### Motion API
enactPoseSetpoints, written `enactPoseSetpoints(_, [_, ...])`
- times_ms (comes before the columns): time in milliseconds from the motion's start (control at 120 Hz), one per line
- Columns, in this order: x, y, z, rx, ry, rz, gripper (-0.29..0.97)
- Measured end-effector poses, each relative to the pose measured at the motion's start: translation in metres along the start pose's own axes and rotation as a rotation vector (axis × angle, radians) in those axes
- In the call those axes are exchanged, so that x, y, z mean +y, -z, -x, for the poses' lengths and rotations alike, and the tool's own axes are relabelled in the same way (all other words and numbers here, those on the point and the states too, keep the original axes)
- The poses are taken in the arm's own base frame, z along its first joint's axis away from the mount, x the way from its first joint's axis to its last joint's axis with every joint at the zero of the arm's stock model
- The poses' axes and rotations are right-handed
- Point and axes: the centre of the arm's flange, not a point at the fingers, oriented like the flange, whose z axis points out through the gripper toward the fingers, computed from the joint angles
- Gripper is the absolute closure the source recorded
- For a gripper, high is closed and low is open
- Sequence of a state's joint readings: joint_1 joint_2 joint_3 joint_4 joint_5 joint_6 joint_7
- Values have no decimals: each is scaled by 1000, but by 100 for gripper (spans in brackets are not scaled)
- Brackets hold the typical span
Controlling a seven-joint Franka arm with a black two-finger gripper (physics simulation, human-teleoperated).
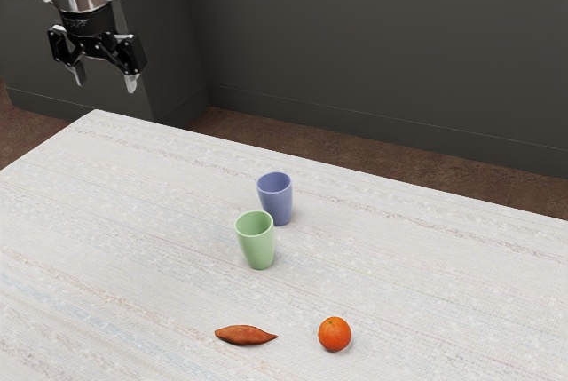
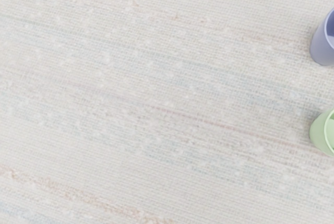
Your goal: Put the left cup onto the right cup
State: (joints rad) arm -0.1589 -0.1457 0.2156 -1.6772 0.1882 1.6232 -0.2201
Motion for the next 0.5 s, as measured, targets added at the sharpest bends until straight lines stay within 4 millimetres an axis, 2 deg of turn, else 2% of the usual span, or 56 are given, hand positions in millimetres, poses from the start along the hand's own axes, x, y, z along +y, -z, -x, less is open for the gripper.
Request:
enactPoseSetpoints(158, [2, -4, -2, -6, 4, -3, 0])
enactPoseSetpoints(258, [10, -18, -12, -13, 1, -12, 0])
enactPoseSetpoints(367, [24, -47, -35, -35, -3, -33, 0])
enactPoseSetpoints(500, [47, -97, -61, -57, -20, -56, 0])
